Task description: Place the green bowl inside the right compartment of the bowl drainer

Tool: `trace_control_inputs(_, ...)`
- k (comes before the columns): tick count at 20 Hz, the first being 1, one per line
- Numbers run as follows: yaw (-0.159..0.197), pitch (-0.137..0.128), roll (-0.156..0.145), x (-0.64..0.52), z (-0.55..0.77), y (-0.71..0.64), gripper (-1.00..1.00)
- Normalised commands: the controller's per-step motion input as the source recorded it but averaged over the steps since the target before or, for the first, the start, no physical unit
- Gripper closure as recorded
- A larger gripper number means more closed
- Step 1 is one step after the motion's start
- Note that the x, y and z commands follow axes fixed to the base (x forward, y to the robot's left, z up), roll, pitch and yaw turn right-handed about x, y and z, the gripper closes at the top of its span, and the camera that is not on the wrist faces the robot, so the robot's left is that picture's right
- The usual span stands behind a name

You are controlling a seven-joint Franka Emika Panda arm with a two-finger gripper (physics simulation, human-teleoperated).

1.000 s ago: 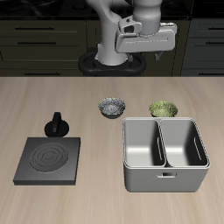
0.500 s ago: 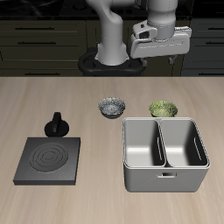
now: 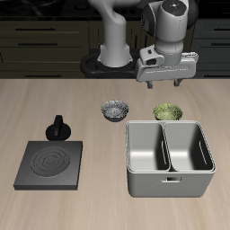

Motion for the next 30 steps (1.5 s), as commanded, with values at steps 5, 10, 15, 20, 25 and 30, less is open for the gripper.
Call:
trace_control_inputs(5,0.011,0.009,0.002,0.01,-0.45,0.01,-1.0)
trace_control_inputs(10,-0.01,0.038,0.0,-0.04,-0.48,-0.01,-1.0)
trace_control_inputs(15,-0.036,0.041,0.009,-0.08,-0.57,-0.04,-1.0)
trace_control_inputs(20,-0.007,0.016,0.034,-0.22,-0.46,-0.07,-1.0)
trace_control_inputs(25,-0.042,0.063,0.035,-0.23,-0.5,-0.08,-1.0)
trace_control_inputs(30,-0.056,0.094,0.029,-0.21,-0.43,-0.12,1.0)
